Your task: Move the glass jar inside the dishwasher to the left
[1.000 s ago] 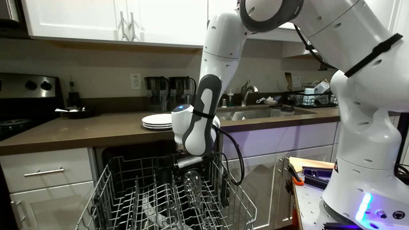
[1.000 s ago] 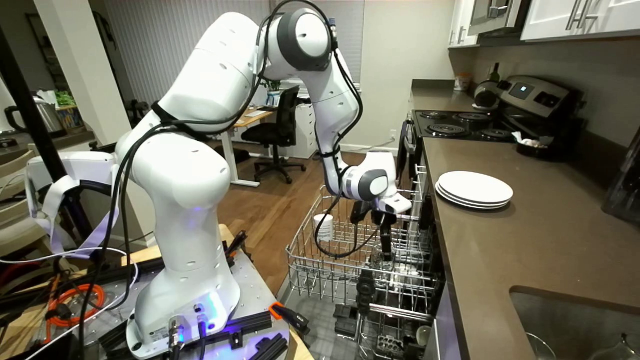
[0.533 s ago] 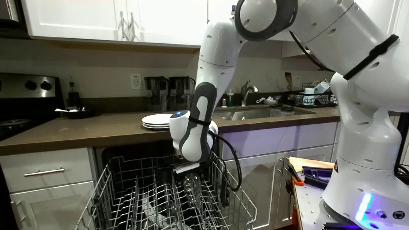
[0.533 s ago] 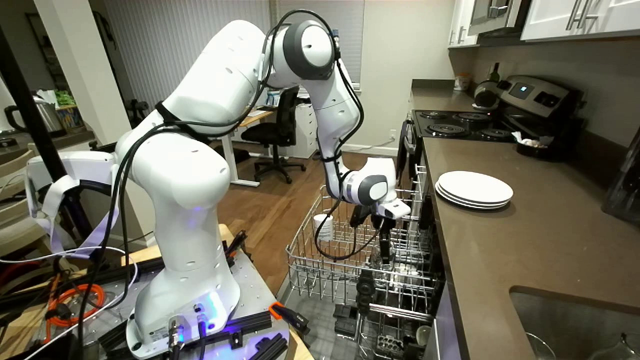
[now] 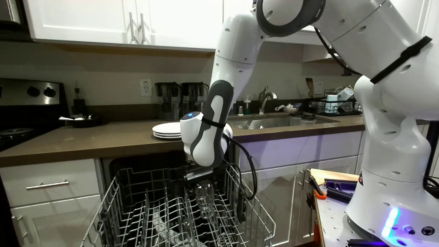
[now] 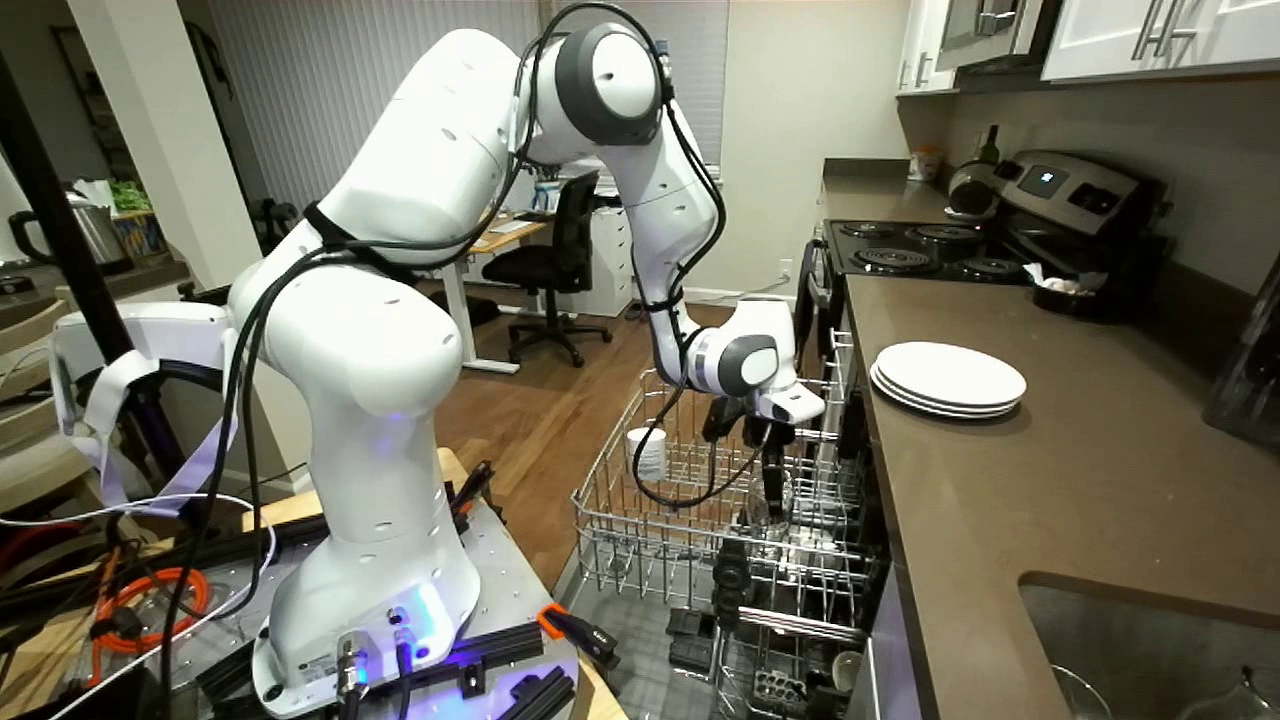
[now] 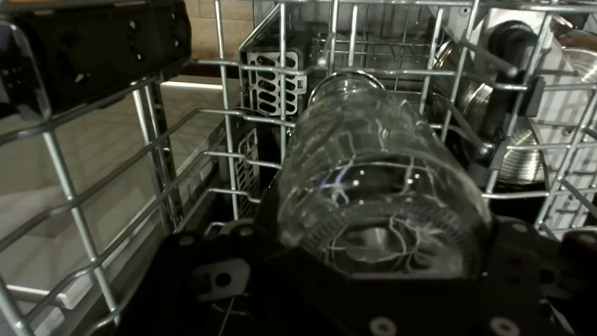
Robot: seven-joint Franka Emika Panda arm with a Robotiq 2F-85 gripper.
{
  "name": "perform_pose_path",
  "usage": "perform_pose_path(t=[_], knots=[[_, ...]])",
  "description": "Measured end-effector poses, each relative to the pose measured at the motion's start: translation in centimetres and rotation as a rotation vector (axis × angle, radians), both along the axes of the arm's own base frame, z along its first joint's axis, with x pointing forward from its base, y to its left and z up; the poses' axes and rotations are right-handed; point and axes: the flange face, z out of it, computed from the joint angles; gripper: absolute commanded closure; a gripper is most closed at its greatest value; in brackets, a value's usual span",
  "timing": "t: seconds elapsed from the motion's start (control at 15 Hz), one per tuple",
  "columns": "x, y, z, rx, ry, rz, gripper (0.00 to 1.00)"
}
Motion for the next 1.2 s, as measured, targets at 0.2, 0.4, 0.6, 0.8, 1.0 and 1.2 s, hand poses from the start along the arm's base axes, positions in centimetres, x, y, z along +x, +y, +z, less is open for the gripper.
perform_pose_path(t=[0.2,0.4,0.6,0.8,1.0,1.2], knots=[[-0.1,-0.2,3.7,-0.01,-0.008,0.0,0.38],[-0.3,0.2,8.4,-0.015,-0.009,0.035,0.38],[-0.6,1.3,13.2,-0.011,-0.003,0.089,0.38],[-0.8,4.1,17.2,0.037,-0.034,0.132,0.38],[-1.0,8.6,19.3,0.09,-0.089,0.209,0.38],[-0.8,13.2,19.1,0.133,-0.16,0.298,0.38]])
